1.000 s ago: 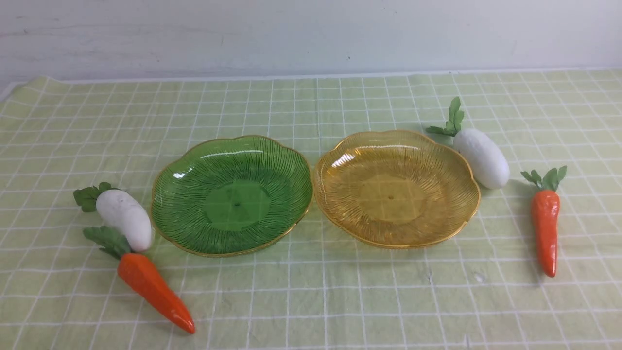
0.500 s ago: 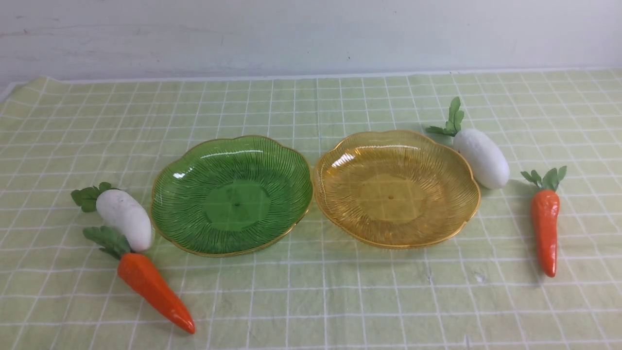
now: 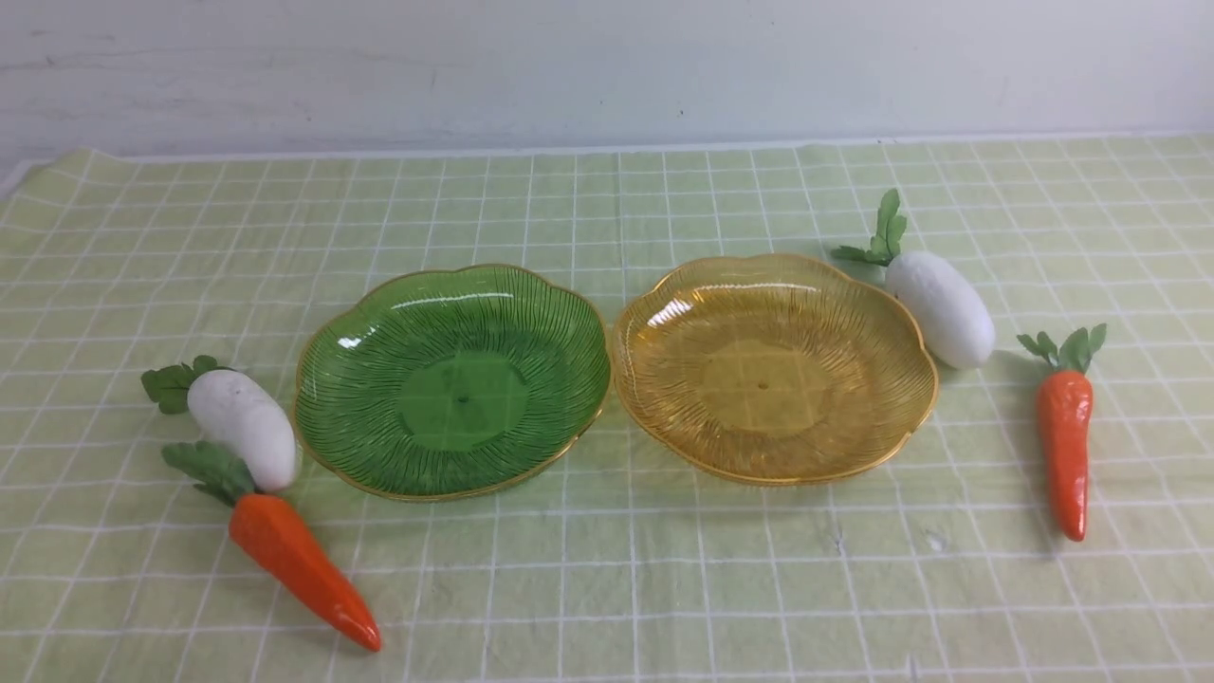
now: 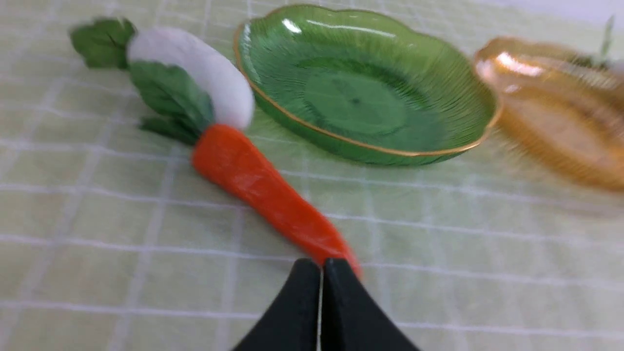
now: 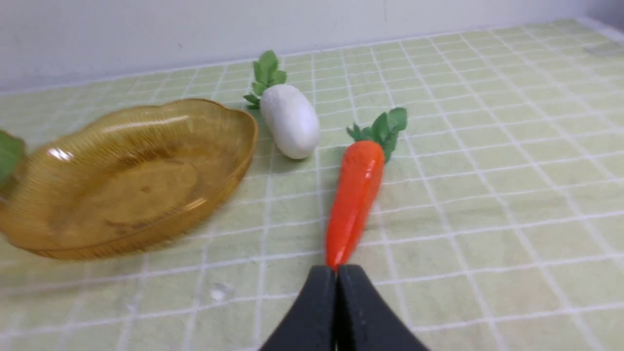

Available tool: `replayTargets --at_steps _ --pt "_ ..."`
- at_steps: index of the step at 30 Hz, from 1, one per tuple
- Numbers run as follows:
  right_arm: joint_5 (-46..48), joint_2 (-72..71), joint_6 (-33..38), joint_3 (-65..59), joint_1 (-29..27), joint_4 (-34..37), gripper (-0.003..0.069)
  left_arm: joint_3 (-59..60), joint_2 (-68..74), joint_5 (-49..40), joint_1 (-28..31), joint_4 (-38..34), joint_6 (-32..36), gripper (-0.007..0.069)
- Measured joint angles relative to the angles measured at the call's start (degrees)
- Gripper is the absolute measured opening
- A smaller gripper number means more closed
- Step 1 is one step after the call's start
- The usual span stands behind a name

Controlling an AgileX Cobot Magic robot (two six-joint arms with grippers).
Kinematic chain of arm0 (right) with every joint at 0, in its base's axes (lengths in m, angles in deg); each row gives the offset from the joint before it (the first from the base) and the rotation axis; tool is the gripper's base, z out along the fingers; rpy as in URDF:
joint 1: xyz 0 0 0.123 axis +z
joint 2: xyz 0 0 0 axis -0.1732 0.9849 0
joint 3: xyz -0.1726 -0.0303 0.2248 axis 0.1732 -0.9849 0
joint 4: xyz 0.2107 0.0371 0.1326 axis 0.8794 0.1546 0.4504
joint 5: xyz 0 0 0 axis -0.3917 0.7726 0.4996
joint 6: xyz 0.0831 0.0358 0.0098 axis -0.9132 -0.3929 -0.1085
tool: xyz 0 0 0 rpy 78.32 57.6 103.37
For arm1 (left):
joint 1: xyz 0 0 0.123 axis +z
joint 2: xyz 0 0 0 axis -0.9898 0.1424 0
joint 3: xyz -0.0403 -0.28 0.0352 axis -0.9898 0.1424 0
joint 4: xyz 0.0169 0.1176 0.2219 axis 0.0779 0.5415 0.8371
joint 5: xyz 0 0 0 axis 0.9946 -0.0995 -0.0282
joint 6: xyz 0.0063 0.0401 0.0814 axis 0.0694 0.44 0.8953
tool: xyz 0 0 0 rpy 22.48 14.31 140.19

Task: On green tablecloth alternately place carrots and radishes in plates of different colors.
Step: 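Place the white radish on the plate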

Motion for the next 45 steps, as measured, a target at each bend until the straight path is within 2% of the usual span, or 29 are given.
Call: replayTargets --at_steps 1,4,6,11,15,17,20,23,25,33,38,45 --pt "-0.2 0.0 -2.1 -0.1 0.0 5.0 -0.0015 0.0 0.0 0.0 0.0 -8.6 -2.7 -0.0008" --pt "-0.3 0.0 -7.4 -0.2 0.0 19.3 -0.0015 0.0 0.0 0.0 0.0 -24.3 -5.5 -0.0008" --pt "-0.3 0.0 -8.7 -0.2 0.0 24.7 -0.0015 0.0 0.0 0.1 0.0 -29.3 -5.2 -0.0008" --pt "-0.5 0.0 -9.4 -0.2 0.0 35.5 -0.0015 0.0 0.0 1.7 0.0 -34.3 -1.5 -0.0008" --pt "-0.6 0.0 -9.0 -0.2 0.0 38.0 -0.0015 0.0 0.0 1.5 0.0 -38.0 -0.3 -0.0008" --pt "0.6 0.0 -5.7 1.0 0.0 38.5 -0.0015 -0.8 0.0 0.3 0.0 -38.6 0.4 -0.0008" --pt "1.4 0.0 0.2 4.1 0.0 38.1 -0.0015 -3.9 0.1 -1.8 0.0 -38.7 2.3 -0.0008" --pt "1.8 0.7 12.4 11.9 0.0 35.5 -0.0015 -9.6 3.4 -4.6 0.0 -37.7 4.7 -0.0008" --pt "4.0 5.8 16.8 17.0 0.0 32.6 -0.0015 -13.8 9.5 -8.5 0.0 -33.5 5.4 -0.0008" --pt "19.6 35.5 16.7 26.5 0.0 19.9 -0.0015 -22.0 33.5 -24.0 0.0 -17.0 5.6 -0.0007" --pt "22.0 50.4 16.4 33.8 0.0 18.0 -0.0015 -26.1 44.6 -27.9 0.0 -9.8 5.6 -0.0003" --pt "21.9 64.0 18.0 42.4 0.0 18.3 0.0 -27.8 52.9 -26.9 0.0 -6.1 5.6 0.0029"
